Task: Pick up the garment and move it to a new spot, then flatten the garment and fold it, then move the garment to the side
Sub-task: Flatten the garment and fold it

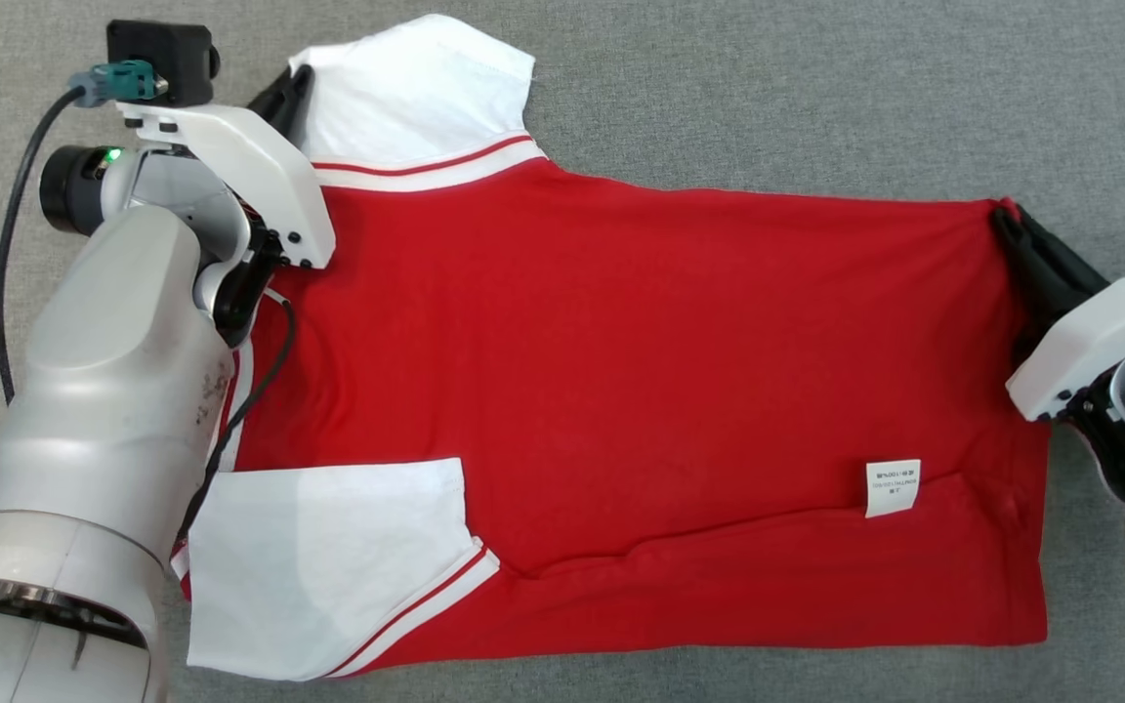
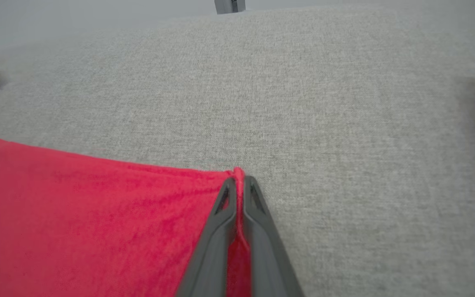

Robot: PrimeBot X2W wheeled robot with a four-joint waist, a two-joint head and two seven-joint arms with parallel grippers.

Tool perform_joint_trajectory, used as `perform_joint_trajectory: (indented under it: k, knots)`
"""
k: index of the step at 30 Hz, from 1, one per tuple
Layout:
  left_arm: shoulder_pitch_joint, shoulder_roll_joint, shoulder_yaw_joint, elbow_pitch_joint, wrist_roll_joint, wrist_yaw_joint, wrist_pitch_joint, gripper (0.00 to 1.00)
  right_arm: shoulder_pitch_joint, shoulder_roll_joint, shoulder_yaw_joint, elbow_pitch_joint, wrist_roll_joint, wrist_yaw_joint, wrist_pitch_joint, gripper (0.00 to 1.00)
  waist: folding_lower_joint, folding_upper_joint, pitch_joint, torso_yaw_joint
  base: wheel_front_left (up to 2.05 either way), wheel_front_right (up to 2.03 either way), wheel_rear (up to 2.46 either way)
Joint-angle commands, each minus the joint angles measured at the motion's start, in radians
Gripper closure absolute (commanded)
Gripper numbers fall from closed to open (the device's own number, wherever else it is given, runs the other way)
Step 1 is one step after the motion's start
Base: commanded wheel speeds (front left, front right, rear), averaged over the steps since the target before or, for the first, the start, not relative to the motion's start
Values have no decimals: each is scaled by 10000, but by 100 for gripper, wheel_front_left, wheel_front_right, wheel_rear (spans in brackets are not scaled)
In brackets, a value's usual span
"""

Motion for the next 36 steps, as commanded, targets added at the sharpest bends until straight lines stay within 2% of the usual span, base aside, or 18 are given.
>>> perform_joint_trajectory:
  k: [1, 12, 20, 23, 29, 36]
  knots:
    - [-237, 90, 15, -25, -67, -41, -75, 100, -105, -134, -2, 108, 53, -4, 17, 100, 0, 0, -11, 4, 0, 0, 0]
    - [-725, 279, 77, -366, -197, -57, -1114, 100, -1541, -452, 99, 362, 672, -2, -234, 100, 0, 0, -214, 111, 0, 0, 0]
    - [23, 488, -98, -1391, -216, -54, -1933, 100, -1317, -367, 269, 221, 2020, -2, -198, 100, 0, 0, -343, 101, 0, 0, 0]
    - [728, 694, -69, -2339, -216, -46, -2142, 100, -973, -478, 142, -117, 2796, -1, -83, 100, 0, 0, -387, 110, 0, 0, 0]
    - [2927, 1261, 129, -5345, -225, 477, -2274, 100, 103, -711, -151, -914, 4109, -1, 188, 100, 0, 0, -588, 223, 0, 0, 0]
    - [6092, 2147, 503, -9415, -521, 1770, -1786, 100, 1387, -748, -536, -1616, 4857, -1, 244, 100, 0, 0, -843, 291, 0, 0, 0]
